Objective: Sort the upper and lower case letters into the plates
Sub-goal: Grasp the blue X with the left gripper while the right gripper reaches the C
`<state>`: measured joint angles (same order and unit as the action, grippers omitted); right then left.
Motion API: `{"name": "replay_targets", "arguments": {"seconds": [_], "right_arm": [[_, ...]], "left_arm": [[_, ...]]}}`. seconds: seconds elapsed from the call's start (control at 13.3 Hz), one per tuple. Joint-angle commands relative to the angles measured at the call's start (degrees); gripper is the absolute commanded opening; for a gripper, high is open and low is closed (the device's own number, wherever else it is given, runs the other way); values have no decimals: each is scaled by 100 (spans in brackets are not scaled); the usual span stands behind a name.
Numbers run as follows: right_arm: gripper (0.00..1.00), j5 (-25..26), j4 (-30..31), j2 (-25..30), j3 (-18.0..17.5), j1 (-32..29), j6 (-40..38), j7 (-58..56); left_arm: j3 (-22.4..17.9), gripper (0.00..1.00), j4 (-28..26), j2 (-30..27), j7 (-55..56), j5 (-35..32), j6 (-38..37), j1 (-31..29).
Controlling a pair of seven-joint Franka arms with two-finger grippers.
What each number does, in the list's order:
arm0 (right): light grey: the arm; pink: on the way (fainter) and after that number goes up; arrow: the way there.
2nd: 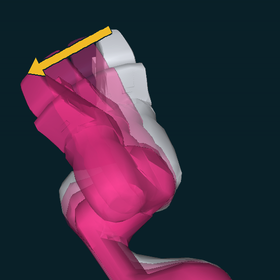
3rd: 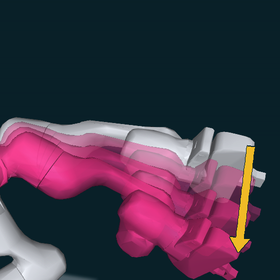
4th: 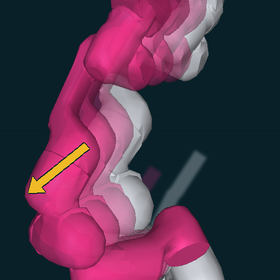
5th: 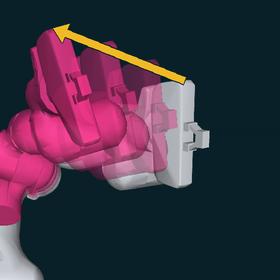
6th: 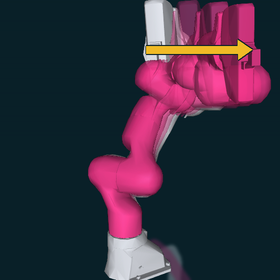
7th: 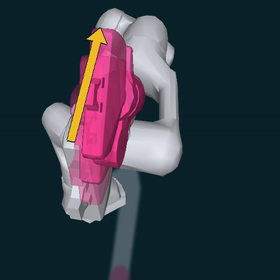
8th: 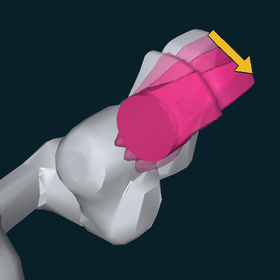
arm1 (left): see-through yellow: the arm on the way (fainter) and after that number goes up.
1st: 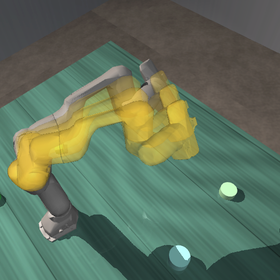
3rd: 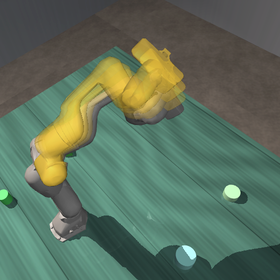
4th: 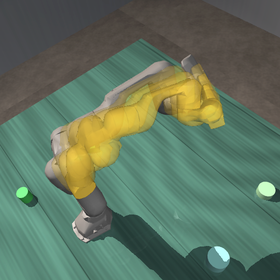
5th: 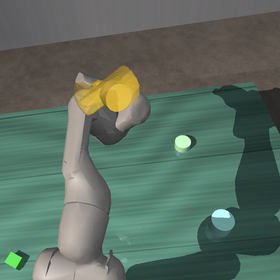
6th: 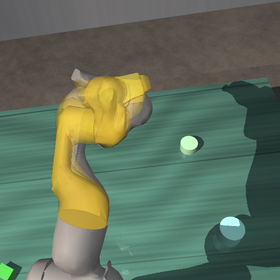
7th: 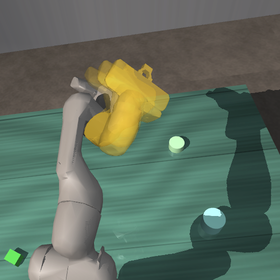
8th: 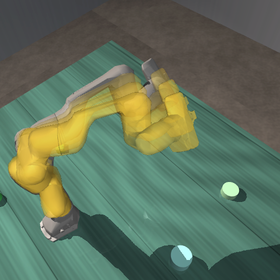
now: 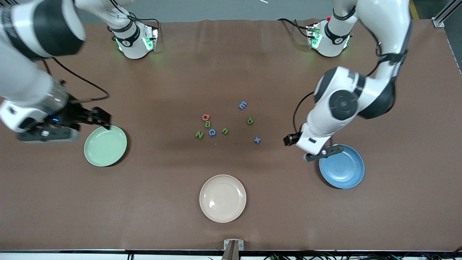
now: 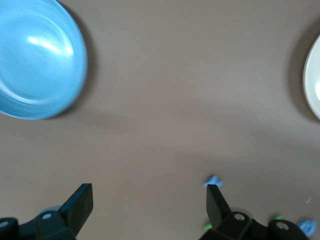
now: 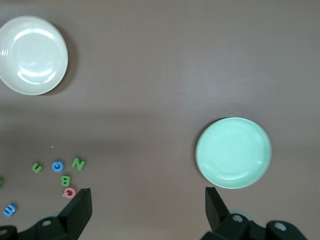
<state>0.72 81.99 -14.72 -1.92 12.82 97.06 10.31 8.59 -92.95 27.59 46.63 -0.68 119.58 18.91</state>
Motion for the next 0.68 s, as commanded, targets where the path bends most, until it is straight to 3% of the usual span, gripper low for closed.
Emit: {"name": "replay_targets", "arguments": {"seconds": [0.0,0.23,0.45,0.6], "right_arm": [[100,760,9,-442,43,772,-2,234],[99,886,10,-767,52,1397,59,943],[100,650,140,-1093,43,1714,375,1368],[100,351,604,-1147,43,1829,1127,1841]], "left_arm": [[-51,99,127,588,1108,-55,660,402],[-59,95,128,1028,2382,-117,1100,728],[-59,86,75,1214,3500,-143,1269,1000],[-51,78,31,1310,3861,-135,1313,1018]]}}
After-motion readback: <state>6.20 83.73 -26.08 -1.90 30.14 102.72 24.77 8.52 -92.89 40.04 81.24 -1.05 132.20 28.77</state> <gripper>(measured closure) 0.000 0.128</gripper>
